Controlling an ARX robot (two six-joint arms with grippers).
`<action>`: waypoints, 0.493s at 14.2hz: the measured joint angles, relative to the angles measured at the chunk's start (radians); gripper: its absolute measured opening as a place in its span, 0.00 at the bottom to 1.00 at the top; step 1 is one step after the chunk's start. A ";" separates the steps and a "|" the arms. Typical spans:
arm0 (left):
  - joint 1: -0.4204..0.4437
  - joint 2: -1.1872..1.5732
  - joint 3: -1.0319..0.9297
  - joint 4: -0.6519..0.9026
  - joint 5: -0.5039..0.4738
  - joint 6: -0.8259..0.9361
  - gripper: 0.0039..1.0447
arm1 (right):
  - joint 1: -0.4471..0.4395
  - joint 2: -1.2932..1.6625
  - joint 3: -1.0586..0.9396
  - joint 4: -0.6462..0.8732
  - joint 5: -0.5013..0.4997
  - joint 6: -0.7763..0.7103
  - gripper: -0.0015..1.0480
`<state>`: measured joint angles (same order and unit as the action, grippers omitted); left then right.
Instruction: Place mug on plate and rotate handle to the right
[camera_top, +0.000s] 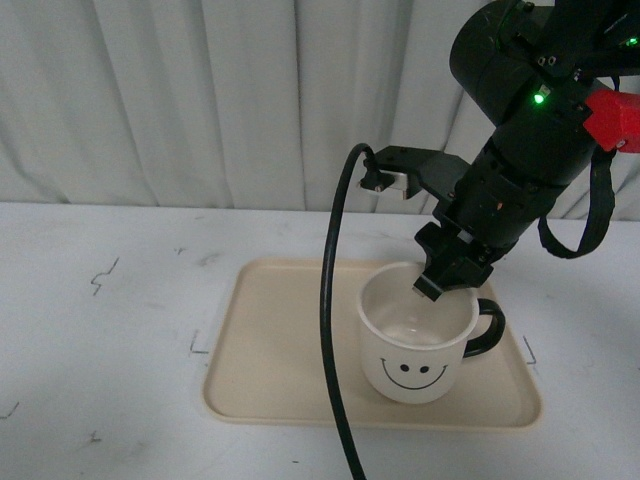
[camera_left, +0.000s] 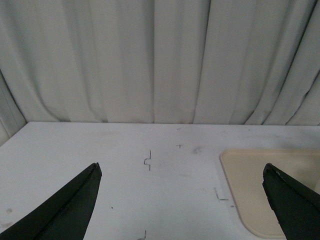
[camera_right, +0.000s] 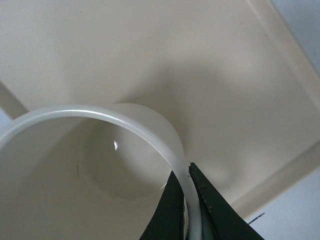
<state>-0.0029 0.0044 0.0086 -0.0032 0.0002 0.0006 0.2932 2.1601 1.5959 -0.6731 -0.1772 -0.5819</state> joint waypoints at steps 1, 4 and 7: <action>0.000 0.000 0.000 0.000 0.000 0.000 0.94 | 0.001 0.020 0.036 -0.039 -0.005 -0.055 0.03; 0.000 0.000 0.000 0.000 0.000 0.000 0.94 | 0.003 0.075 0.109 -0.070 -0.006 -0.129 0.03; 0.000 0.000 0.000 0.000 0.000 0.000 0.94 | 0.012 0.097 0.116 -0.066 -0.026 -0.130 0.03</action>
<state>-0.0029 0.0044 0.0086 -0.0036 0.0002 0.0006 0.3054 2.2566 1.7115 -0.7395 -0.2035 -0.7116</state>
